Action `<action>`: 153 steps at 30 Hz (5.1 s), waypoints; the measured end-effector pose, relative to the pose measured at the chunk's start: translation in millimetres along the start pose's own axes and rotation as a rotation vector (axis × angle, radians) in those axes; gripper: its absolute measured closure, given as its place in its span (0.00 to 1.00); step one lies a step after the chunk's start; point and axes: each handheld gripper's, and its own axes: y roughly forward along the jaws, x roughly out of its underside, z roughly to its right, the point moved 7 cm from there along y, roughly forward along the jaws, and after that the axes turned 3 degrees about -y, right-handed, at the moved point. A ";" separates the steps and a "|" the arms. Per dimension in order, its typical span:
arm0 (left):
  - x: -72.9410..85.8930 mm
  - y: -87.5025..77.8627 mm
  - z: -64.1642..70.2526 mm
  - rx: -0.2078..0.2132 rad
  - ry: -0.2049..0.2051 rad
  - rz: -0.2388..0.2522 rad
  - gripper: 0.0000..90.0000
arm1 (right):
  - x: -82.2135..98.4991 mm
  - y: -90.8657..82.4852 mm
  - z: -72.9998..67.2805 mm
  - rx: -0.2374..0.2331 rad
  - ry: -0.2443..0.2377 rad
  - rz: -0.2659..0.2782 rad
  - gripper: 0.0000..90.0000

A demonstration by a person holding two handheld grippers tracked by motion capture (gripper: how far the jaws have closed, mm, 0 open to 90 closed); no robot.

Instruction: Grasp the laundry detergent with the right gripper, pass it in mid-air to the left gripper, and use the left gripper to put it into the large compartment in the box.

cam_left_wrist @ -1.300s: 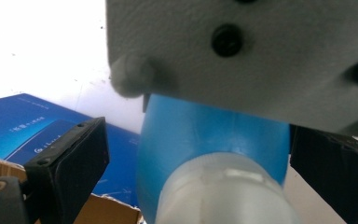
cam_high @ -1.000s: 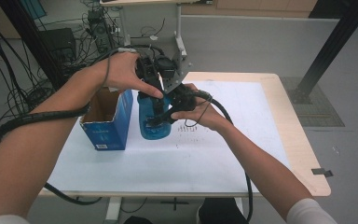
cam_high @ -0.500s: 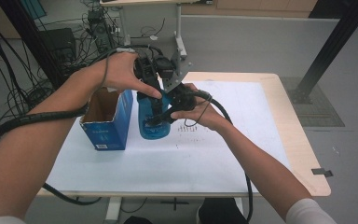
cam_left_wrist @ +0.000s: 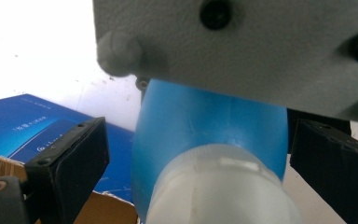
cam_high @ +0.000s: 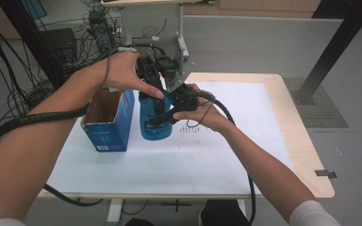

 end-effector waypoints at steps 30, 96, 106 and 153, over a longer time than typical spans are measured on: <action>-2.7 -0.6 1.4 -0.005 0.009 0.011 0.07 | -1.0 -2.9 -1.7 0.000 -0.001 0.002 0.49; -0.8 1.1 6.0 -0.028 0.081 -0.047 0.41 | -1.0 -2.8 -5.6 0.019 -0.016 -0.018 0.49; -0.2 0.6 5.7 -0.020 0.076 -0.043 0.41 | -1.1 -2.4 -5.6 0.018 -0.018 -0.015 0.49; -1.4 4.4 7.0 -0.023 0.079 -0.046 0.42 | 3.1 -1.7 -6.5 0.019 -0.016 -0.013 0.48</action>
